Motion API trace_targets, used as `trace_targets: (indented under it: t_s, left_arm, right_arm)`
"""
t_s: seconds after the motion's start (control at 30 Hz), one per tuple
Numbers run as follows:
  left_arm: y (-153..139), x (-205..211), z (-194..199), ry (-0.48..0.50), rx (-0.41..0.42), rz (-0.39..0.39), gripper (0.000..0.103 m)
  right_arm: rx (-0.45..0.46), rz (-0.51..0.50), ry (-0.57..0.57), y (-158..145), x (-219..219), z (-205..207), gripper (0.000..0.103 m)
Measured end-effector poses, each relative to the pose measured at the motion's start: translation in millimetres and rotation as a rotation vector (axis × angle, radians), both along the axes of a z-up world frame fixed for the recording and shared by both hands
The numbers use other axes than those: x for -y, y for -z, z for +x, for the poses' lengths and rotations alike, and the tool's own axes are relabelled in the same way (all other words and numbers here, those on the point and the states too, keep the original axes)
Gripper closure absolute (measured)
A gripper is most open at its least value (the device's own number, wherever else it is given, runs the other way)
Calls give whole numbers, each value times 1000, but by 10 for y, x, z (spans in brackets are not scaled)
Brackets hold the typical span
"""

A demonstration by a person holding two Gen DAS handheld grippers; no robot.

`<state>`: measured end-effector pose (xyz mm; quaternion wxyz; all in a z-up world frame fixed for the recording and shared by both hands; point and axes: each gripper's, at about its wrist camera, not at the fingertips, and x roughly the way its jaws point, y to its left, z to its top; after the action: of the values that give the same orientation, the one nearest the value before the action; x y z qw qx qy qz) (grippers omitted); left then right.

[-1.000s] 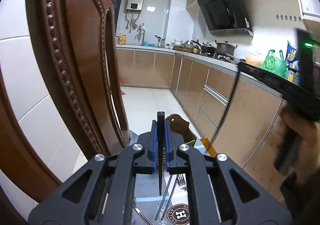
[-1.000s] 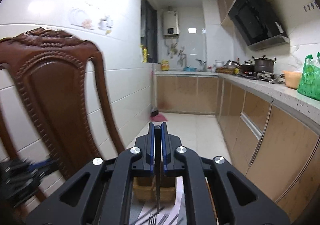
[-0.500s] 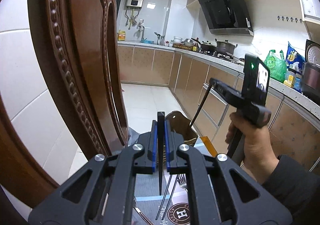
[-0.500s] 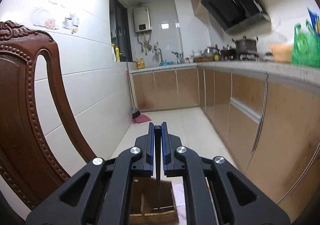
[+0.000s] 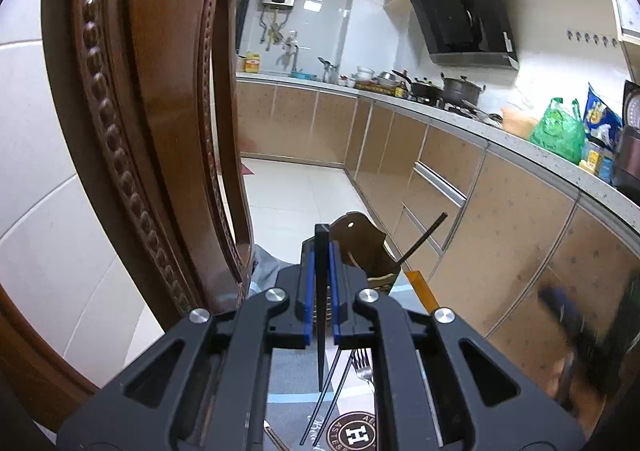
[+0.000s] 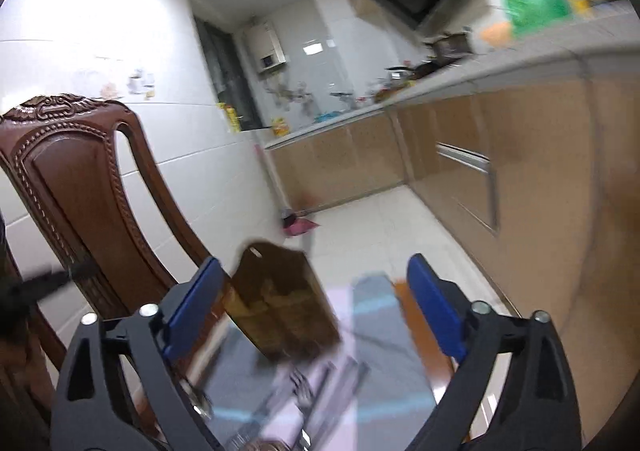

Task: Organize utensils
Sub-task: 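Lower the chopsticks into the holder and open both tools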

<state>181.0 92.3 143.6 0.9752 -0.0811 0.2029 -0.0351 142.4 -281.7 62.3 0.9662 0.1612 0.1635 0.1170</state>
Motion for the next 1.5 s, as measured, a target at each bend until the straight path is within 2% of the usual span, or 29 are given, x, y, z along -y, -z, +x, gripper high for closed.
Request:
trace_targets:
  t_s: [0.1, 0.2, 0.3, 0.53, 0.7, 0.83, 0.87, 0.9, 0.97, 1.03, 1.1, 1.27, 1.4, 1.5]
  left_arm:
    - [-23, 45, 2, -12, 28, -12, 97]
    - [-156, 74, 77, -23, 53, -35, 97]
    - [-323, 147, 218, -42, 99, -37, 97]
    - [-617, 252, 877, -65, 122, -37, 97]
    - [-470, 298, 1271, -63, 88, -41, 97]
    - [-158, 340, 1500, -56, 4, -35, 96]
    - [-81, 339, 1514, -49, -18, -47, 89]
    - [-14, 335, 1495, -36, -34, -62, 55]
    - [34, 304, 1359, -61, -23, -62, 16]
    - [35, 264, 1087, -39, -3, -71, 16]
    - [52, 253, 818, -15, -14, -74, 11]
    - [312, 438, 48, 3, -2, 28, 4]
    - [909, 652, -390, 48, -96, 114, 4]
    - [1267, 771, -412, 86, -210, 180, 4]
  right_arm:
    - [-20, -2, 9, 138, 75, -3, 10]
    - [-10, -36, 15, 134, 94, 72, 10]
    - [-17, -7, 0, 124, 151, 104, 10]
    - [-32, -9, -10, 134, 229, 170, 10]
    - [-48, 3, -16, 150, 266, 198, 10]
    - [-60, 1, -21, 164, 252, 229, 10]
    - [-63, 0, -23, 168, 249, 237, 10]
    - [-65, 0, -25, 173, 244, 243, 10]
    - [-68, -2, -32, 174, 223, 250, 10]
    - [-68, -8, -42, 164, 198, 240, 10]
    - [-64, -22, -62, 143, 153, 204, 10]
    - [-79, -98, -110, 138, -15, 114, 10]
    - [-121, -172, -158, 182, -169, 19, 10]
    - [-157, -239, -191, 246, -271, -74, 10]
